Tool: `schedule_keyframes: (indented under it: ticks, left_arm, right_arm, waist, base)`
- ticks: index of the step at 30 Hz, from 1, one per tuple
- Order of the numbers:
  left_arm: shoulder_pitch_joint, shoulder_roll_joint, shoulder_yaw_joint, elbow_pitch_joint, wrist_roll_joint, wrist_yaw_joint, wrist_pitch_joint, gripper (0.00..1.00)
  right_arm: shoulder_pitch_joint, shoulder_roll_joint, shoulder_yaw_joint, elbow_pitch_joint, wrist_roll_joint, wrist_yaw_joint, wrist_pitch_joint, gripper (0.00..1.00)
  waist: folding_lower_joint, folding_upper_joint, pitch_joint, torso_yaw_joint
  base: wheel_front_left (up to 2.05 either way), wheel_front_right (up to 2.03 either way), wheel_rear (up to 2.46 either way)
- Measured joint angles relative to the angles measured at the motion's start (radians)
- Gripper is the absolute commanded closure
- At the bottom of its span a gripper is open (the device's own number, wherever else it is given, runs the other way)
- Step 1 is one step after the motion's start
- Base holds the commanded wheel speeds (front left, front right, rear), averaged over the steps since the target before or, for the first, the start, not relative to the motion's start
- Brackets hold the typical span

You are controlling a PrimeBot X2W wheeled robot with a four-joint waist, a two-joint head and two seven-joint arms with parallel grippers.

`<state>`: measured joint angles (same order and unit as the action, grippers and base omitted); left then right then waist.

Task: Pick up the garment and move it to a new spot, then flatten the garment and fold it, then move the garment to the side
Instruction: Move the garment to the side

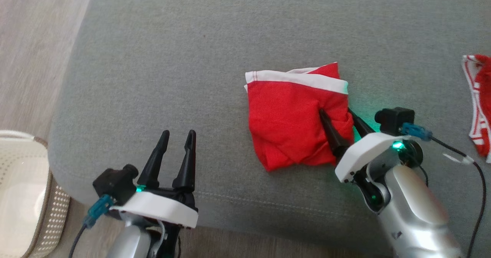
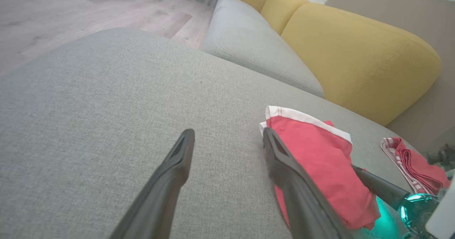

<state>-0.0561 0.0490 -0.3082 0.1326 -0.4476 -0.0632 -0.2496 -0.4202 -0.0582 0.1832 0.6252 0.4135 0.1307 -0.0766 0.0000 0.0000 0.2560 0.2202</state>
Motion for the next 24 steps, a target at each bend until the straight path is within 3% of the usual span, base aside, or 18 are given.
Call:
schedule_keyframes:
  ticks: [6,7,8,9,14,24]
  left_arm:
    - [-0.012,0.000,-0.003,0.004,-0.004,0.000,0.000,0.00]
    - [-0.012,0.000,-0.003,0.006,-0.004,0.000,0.000,0.00]
    - [-0.012,0.000,-0.003,0.008,-0.004,0.000,0.000,0.00]
    - [-0.012,0.000,-0.003,0.009,-0.004,0.000,0.000,0.00]
    - [-0.012,0.000,-0.002,0.010,0.002,0.000,0.000,0.00]
    - [-0.007,0.000,-0.001,0.000,0.026,-0.003,0.000,0.00]
  right_arm:
    - [-0.060,-0.001,0.021,0.081,-0.017,0.000,-0.018,0.00]
    - [-0.069,-0.002,0.026,0.095,-0.017,0.000,-0.021,0.26]
    - [-0.076,-0.003,0.032,0.107,-0.017,0.000,-0.022,0.93]
    - [-0.084,-0.004,0.040,0.119,-0.017,0.000,-0.022,1.00]
    - [-0.108,-0.006,0.084,0.170,-0.088,0.000,-0.053,1.00]
    - [-0.167,-0.015,0.113,0.178,-0.383,0.000,-0.071,1.00]
  waist:
    - [0.0000,0.0000,0.009,0.021]
    - [0.0000,0.0000,0.009,0.021]
    - [0.0000,0.0000,0.007,0.021]
    - [0.0000,0.0000,0.005,0.020]
    - [0.0000,0.0000,-0.007,-0.001]
    - [0.0000,0.0000,-0.034,-0.101]
  base:
    - [0.00,0.00,0.00]
    - [0.00,0.00,0.00]
    - [0.00,0.00,0.00]
    - [0.00,0.00,0.00]
    - [0.00,0.00,0.00]
    - [0.00,0.00,0.00]
